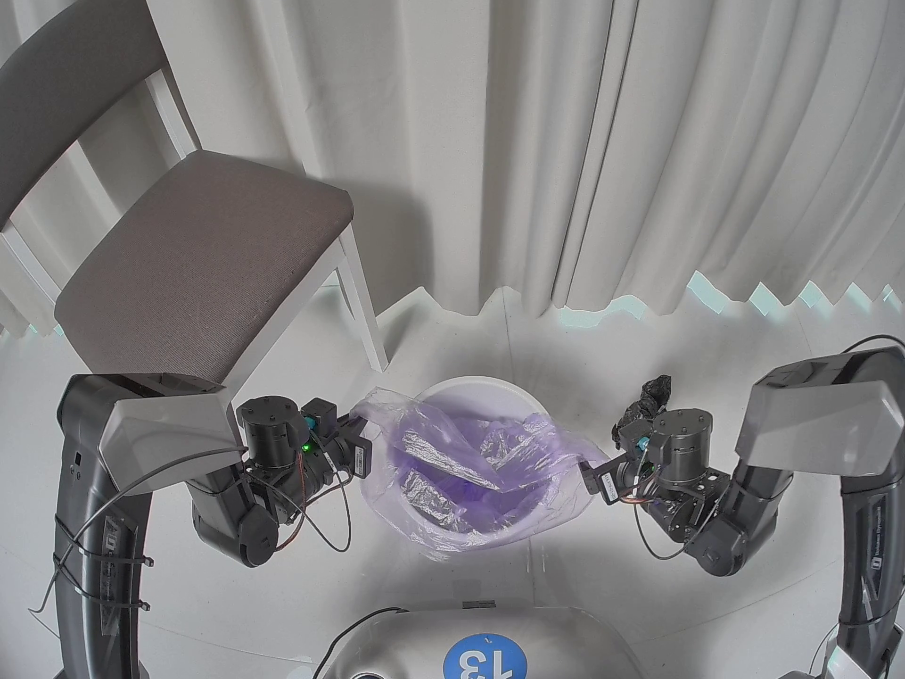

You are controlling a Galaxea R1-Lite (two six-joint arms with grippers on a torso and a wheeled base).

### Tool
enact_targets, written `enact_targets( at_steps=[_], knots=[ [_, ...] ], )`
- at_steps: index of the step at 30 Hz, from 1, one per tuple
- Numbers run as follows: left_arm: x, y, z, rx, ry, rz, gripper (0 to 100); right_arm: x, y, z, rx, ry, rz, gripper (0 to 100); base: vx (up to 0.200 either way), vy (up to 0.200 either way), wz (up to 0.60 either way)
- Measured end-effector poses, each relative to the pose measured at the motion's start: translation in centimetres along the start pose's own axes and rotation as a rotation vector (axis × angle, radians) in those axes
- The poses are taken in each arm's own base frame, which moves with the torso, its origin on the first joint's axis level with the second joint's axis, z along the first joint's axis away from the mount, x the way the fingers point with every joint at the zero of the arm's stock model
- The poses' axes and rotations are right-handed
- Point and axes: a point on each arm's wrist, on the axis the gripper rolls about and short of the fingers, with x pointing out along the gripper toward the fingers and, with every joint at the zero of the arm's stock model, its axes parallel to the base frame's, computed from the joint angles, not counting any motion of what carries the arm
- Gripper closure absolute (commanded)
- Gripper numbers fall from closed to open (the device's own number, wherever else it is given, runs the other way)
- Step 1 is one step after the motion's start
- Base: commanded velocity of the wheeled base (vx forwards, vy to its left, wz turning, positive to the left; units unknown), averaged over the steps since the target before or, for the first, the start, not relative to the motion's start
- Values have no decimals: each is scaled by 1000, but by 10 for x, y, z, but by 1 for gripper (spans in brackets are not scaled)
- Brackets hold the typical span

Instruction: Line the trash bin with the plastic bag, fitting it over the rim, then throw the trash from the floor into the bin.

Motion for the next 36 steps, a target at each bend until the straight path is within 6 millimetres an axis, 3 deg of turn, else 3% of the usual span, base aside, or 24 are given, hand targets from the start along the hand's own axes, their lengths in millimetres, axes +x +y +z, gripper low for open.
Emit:
enact_targets(
  at_steps=[6,12,16,26,30,36],
  knots=[
    [1,-1,1,3,-15,5,100,-28,-12,23,9,-45,57,0,0,0,0],
    [1,-2,-1,21,-11,14,100,-42,-17,35,-1,-19,75,0,0,0,0],
    [1,-2,-2,28,-7,15,100,-46,-11,48,-19,12,109,0,0,0,0],
    [-3,-7,0,38,-24,9,100,-43,18,111,-44,-67,186,0,0,0,0],
    [-4,-8,1,39,-30,6,100,-41,25,117,-24,-150,187,0,0,0,0],
    [-4,-8,1,40,-34,7,100,-40,37,110,-31,-230,206,0,0,0,0]
  ],
)
